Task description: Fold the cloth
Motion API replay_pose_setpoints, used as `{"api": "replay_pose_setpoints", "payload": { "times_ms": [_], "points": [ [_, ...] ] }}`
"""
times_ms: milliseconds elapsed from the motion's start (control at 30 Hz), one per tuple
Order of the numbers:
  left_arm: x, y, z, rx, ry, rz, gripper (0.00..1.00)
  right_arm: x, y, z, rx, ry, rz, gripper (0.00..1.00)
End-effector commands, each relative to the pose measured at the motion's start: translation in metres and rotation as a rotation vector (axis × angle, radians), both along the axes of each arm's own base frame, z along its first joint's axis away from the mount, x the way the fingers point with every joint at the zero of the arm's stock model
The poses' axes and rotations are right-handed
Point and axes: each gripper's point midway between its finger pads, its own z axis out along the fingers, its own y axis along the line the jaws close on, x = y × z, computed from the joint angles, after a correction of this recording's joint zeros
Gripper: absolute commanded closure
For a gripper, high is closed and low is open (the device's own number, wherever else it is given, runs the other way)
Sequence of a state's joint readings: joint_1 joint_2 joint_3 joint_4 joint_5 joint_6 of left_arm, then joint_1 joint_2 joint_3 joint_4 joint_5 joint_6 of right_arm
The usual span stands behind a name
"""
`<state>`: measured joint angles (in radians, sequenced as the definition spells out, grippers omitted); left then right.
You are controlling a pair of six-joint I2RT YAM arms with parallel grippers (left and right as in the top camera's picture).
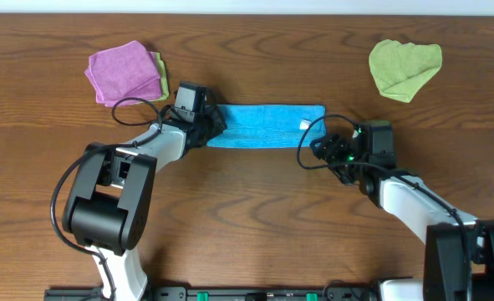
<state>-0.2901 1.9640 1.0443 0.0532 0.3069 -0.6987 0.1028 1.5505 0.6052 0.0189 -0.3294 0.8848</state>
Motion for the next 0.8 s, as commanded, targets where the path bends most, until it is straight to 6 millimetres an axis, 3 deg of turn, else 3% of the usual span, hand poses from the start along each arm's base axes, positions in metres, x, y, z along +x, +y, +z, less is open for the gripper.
{"api": "replay_pose_setpoints", "payload": {
  "times_ms": [0, 200, 433, 633, 767],
  "points": [
    [0.003, 0.003, -0.007, 0.026, 0.001, 0.002, 0.94, 0.003, -0.008, -0.004, -0.013, -0.001, -0.056, 0.25],
    [0.000, 0.000, -0.008, 0.011, 0.015, -0.011, 0.95, 0.020, 0.003, -0.030, 0.032, -0.007, -0.086, 0.29],
    [-0.006, 0.002, -0.012, 0.018, 0.048, -0.013, 0.94, 0.032, 0.011, -0.047, 0.046, -0.035, -0.104, 0.31],
    [-0.007, 0.001, -0.012, 0.017, 0.051, -0.015, 0.94, 0.040, 0.017, -0.058, 0.037, -0.073, -0.106, 0.41],
    [-0.011, -0.001, -0.013, 0.002, 0.068, -0.028, 0.94, 0.050, 0.007, -0.058, -0.035, -0.123, -0.151, 0.53]
  ]
}}
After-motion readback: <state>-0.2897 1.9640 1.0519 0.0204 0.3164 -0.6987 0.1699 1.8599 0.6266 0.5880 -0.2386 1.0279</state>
